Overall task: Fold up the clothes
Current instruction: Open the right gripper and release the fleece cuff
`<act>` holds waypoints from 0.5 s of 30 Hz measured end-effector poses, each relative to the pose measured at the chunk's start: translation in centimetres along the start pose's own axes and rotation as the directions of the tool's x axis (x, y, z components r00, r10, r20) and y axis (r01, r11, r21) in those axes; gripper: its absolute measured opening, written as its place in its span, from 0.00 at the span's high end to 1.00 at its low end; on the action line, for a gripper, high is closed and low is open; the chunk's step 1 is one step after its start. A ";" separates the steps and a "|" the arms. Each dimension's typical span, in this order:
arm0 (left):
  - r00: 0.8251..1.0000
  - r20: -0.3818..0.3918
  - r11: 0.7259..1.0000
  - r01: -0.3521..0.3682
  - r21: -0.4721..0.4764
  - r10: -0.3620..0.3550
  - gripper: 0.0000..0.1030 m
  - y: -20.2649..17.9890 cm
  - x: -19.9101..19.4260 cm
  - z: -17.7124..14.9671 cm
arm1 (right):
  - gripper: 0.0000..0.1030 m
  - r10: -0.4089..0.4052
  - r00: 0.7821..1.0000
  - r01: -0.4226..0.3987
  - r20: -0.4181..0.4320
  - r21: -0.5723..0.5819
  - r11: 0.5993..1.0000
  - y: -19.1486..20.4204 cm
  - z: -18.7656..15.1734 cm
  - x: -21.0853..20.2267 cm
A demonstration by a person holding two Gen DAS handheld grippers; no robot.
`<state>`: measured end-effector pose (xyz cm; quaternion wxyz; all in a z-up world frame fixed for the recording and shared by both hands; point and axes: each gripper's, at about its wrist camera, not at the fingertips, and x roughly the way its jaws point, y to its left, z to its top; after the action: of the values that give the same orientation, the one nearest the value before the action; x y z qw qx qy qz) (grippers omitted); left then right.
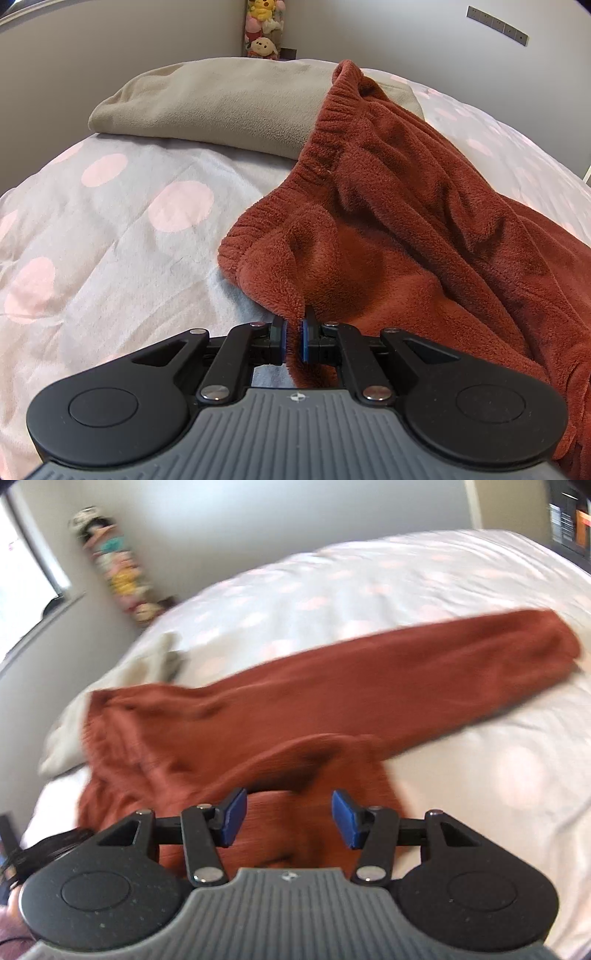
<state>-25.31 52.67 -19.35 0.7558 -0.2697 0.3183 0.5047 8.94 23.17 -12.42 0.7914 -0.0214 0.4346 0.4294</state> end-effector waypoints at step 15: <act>0.999 -0.036 0.992 -0.039 -0.122 0.035 0.65 1.5 1.0 -0.4 | 0.76 -0.092 0.983 0.112 -0.159 0.123 0.986 -7.0 -1.9 7.6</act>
<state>-26.54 53.53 -20.52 0.7229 -0.3184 0.3042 0.5325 14.49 23.03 -21.33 0.7766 -0.0242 0.5195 0.3555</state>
